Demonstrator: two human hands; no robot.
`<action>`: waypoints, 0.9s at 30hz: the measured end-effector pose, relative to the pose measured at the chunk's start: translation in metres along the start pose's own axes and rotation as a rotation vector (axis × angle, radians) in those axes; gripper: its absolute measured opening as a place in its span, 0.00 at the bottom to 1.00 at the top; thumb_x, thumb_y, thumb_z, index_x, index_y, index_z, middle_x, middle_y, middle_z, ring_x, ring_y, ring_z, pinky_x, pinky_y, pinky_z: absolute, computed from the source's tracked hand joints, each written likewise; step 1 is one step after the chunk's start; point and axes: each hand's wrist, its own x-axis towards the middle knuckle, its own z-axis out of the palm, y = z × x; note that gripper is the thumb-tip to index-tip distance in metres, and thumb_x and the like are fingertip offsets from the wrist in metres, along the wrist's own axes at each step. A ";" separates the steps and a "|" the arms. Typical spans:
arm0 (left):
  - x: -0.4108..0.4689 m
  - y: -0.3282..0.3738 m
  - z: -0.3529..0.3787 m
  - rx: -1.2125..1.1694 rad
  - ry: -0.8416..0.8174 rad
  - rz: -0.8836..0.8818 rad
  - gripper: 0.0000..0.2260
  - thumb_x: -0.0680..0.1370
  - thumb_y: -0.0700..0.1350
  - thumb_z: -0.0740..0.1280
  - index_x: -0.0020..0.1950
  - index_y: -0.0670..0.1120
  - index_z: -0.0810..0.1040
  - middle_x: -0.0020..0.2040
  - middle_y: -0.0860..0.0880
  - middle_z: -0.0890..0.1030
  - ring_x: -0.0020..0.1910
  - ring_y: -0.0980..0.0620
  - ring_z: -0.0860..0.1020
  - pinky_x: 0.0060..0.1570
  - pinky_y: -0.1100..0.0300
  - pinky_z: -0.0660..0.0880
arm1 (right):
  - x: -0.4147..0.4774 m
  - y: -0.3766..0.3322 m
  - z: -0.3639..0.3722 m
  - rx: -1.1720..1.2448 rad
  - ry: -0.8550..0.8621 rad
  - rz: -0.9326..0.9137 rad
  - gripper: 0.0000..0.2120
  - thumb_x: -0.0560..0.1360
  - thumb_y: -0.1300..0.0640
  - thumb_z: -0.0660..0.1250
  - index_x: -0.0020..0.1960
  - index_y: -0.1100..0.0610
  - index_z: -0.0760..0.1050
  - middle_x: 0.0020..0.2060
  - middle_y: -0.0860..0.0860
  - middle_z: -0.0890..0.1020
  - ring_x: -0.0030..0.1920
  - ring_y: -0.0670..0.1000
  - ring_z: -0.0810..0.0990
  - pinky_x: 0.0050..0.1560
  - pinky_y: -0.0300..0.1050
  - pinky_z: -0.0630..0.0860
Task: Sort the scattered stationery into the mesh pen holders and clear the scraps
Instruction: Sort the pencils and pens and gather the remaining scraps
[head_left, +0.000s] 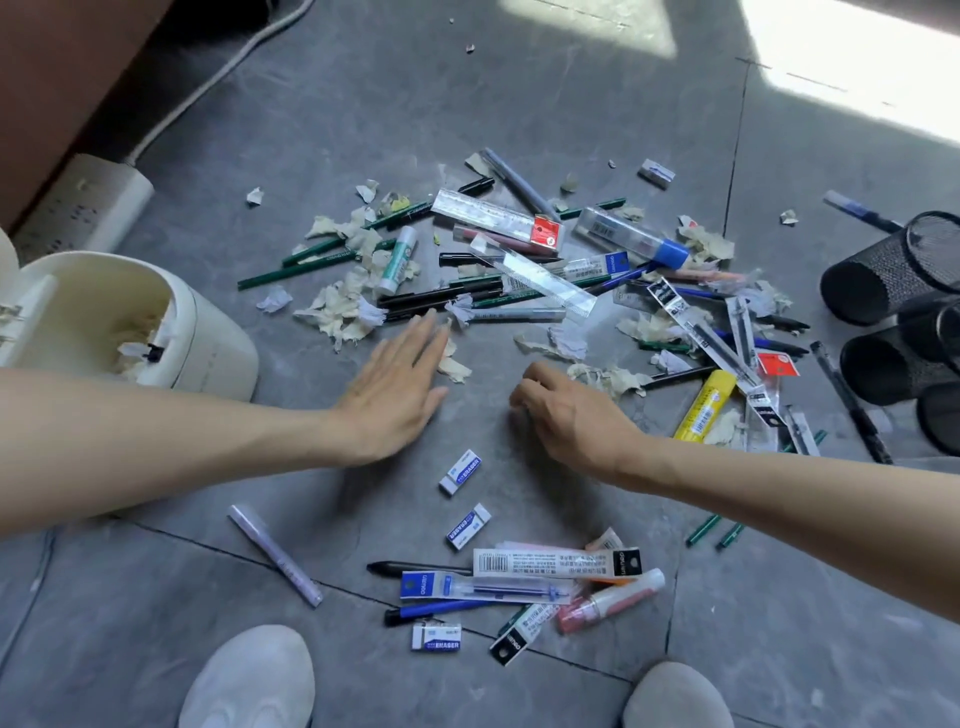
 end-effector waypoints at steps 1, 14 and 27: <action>0.004 -0.002 0.000 0.031 -0.055 0.030 0.29 0.82 0.51 0.52 0.78 0.47 0.41 0.78 0.50 0.40 0.76 0.54 0.38 0.73 0.54 0.39 | 0.005 0.001 -0.002 -0.003 0.040 0.013 0.08 0.76 0.62 0.58 0.52 0.61 0.73 0.51 0.58 0.75 0.43 0.61 0.76 0.34 0.49 0.71; 0.051 -0.007 -0.026 0.179 0.252 0.115 0.21 0.79 0.44 0.59 0.72 0.45 0.64 0.70 0.44 0.64 0.66 0.44 0.63 0.64 0.49 0.61 | 0.067 0.022 -0.019 -0.066 0.154 0.163 0.13 0.76 0.63 0.60 0.59 0.61 0.74 0.54 0.58 0.76 0.53 0.59 0.73 0.50 0.56 0.72; -0.004 -0.032 -0.003 -0.035 0.339 -0.204 0.25 0.80 0.48 0.58 0.75 0.47 0.57 0.75 0.44 0.56 0.74 0.44 0.55 0.71 0.49 0.48 | 0.086 0.025 -0.014 -0.118 0.267 0.327 0.15 0.69 0.67 0.62 0.56 0.60 0.71 0.54 0.59 0.72 0.47 0.61 0.73 0.40 0.52 0.72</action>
